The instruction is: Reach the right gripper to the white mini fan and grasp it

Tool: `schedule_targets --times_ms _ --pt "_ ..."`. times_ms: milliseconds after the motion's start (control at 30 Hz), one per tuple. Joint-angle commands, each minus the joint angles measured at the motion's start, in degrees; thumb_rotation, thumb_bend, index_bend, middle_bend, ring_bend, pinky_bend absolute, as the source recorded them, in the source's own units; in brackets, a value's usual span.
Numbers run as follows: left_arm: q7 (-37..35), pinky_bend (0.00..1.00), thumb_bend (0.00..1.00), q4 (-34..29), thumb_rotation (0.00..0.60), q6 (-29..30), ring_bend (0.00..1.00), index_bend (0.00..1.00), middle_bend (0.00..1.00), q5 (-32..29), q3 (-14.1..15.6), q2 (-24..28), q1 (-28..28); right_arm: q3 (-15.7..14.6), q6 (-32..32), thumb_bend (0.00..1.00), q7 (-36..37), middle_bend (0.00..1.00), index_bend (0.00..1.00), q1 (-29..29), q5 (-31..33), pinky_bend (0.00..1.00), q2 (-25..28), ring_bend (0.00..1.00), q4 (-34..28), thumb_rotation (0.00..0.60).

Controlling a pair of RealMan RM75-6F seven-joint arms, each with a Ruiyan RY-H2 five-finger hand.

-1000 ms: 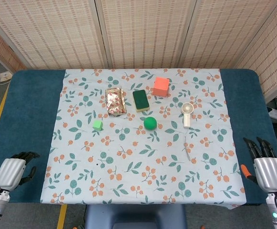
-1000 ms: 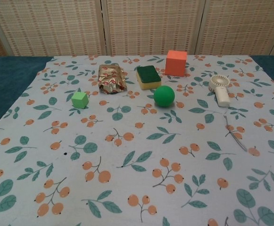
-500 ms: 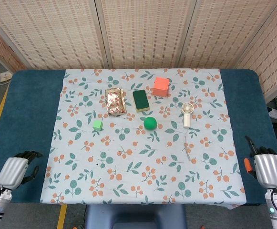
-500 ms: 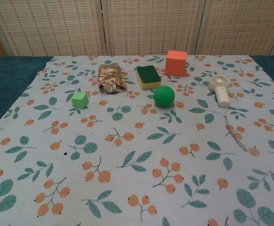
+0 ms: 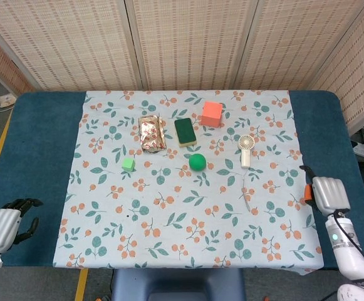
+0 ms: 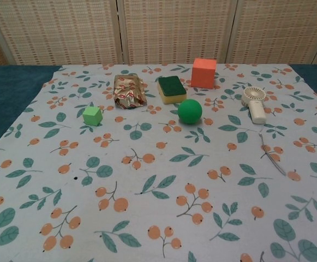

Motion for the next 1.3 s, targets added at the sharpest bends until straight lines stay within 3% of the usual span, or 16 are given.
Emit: schedule_targets --times_ms 33,300,600,1300 --pt "1.78 0.43 0.47 -1.05 0.6 -0.82 0.31 0.35 0.36 0.37 0.76 0.44 0.02 2.4 -4.14 0.74 -1.95 0.83 0.15 4.57 5.32 0.71 -1.74 0.71 0.58 0.6" --pt "4.27 0.43 0.47 -2.59 0.6 0.32 0.31 0.35 0.36 1.01 1.24 0.91 0.84 2.56 -10.84 0.76 -1.56 0.84 0.15 10.6 12.62 0.71 -6.62 0.72 6.76 0.6" --pt "5.12 0.43 0.47 -3.19 0.6 -0.19 0.32 0.35 0.37 1.24 1.5 1.11 0.84 1.62 -13.84 0.76 0.49 0.84 0.15 14.11 15.03 0.71 -11.11 0.72 12.34 0.6" --pt "5.28 0.43 0.47 -2.49 0.6 -2.45 0.32 0.35 0.37 1.74 1.87 0.32 -0.26 0.8 -15.13 0.76 1.72 0.84 0.12 18.46 19.67 0.71 -15.55 0.72 19.7 0.6"
